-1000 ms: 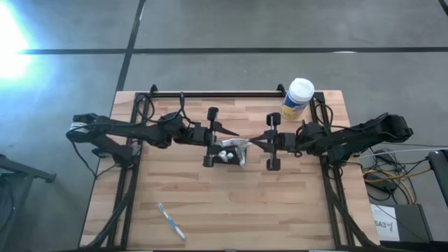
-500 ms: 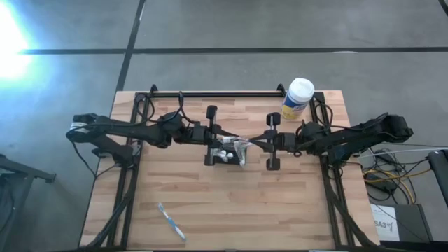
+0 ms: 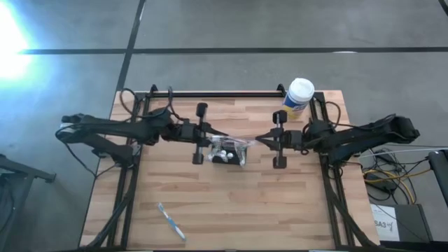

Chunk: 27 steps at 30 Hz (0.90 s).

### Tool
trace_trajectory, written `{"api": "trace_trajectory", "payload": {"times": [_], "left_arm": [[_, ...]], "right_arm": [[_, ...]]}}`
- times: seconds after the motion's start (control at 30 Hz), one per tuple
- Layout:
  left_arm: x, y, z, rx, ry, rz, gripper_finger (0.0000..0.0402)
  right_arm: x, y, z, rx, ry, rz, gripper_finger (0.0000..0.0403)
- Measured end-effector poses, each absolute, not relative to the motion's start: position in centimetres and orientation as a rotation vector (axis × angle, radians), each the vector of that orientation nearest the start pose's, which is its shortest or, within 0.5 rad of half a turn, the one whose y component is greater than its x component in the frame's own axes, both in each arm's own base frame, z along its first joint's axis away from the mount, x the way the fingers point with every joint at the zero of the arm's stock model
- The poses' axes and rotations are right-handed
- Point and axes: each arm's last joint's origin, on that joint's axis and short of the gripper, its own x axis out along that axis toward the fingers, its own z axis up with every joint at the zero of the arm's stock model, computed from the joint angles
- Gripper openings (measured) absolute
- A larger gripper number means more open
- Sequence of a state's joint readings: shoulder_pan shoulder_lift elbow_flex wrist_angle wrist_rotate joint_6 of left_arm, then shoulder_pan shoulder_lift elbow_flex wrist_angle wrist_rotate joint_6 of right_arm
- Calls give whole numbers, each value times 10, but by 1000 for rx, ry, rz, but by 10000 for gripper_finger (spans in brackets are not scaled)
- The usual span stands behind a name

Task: Pick & Place toothbrushing station
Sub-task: Put the violet toothbrush into the black mesh organizer

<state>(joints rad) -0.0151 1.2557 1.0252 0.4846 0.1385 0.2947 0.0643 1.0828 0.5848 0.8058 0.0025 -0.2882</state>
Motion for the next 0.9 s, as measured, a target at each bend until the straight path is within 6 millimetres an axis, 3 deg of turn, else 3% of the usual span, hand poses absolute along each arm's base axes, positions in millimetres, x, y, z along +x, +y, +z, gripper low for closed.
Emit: {"api": "trace_trajectory", "payload": {"times": [0.17,0.43,0.67,0.9], "left_arm": [[257,-8,385,304,-244,-119,18],[204,-5,367,236,-271,-41,19],[159,-4,338,178,-375,-17,18],[133,-2,307,110,-395,17,18]], "right_arm": [[211,13,307,-276,-222,30,8],[170,10,305,-181,-79,31,8],[143,9,284,-126,-152,28,8],[129,8,257,-122,-248,22,8]]}}
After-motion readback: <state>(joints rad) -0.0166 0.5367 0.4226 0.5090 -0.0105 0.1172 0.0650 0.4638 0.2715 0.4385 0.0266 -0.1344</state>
